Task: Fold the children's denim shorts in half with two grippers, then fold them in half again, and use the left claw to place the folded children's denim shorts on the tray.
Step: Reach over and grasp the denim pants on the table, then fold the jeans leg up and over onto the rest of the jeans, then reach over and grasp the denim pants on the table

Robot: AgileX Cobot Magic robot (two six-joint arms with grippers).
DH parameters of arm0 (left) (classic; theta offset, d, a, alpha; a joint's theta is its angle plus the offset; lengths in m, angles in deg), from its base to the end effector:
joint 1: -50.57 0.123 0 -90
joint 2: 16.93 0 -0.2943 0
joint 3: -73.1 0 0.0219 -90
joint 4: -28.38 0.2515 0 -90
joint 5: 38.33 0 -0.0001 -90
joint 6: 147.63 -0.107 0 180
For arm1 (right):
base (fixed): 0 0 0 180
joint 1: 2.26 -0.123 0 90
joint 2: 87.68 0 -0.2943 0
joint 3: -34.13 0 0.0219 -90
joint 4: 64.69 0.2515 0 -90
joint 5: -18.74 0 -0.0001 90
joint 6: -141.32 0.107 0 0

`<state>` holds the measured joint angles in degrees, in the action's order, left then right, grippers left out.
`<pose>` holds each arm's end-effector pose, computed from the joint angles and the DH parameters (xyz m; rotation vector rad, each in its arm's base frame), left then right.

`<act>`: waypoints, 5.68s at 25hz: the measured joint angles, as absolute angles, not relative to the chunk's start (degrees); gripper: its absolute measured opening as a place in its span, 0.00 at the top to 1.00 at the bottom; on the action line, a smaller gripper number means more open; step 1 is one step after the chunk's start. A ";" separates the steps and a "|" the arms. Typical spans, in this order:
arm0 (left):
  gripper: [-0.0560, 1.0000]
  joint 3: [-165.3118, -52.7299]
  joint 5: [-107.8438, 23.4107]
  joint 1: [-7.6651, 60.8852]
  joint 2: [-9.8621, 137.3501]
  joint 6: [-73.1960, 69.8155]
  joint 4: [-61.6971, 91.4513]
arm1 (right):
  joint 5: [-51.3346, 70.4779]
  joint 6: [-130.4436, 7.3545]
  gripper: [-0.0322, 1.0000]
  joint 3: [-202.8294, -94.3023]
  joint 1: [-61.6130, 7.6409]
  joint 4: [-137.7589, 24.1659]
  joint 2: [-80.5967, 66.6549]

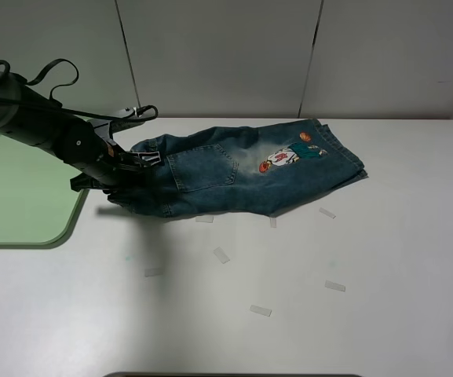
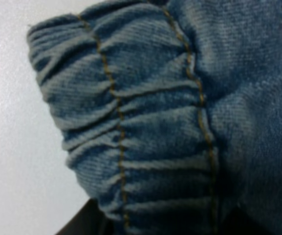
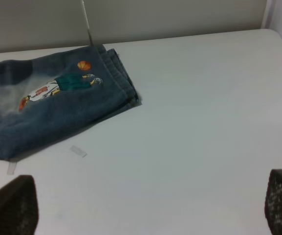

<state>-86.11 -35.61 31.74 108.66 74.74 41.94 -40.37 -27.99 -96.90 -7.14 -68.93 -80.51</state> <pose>0.3706 -0.1276 0.0787 -0.2171 2.5355 -0.3496 0.0018 -0.0067 0.2725 0.1042 2.0077 0.0854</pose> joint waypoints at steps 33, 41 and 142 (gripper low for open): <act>0.71 -85.80 -75.61 33.69 74.40 68.60 47.37 | -40.37 -27.99 0.29 -96.90 -7.14 -68.93 -80.51; 0.71 -85.80 -81.47 33.69 68.56 67.65 47.55 | -40.37 -27.99 0.29 -96.90 -7.14 -68.93 -80.51; 0.01 -92.49 -53.13 23.31 106.19 90.99 40.24 | -40.37 -27.99 0.29 -96.90 -7.14 -68.93 -80.51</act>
<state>-92.49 -53.13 23.31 106.19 90.99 40.24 -40.37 -27.99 -96.90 -7.14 -68.93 -80.51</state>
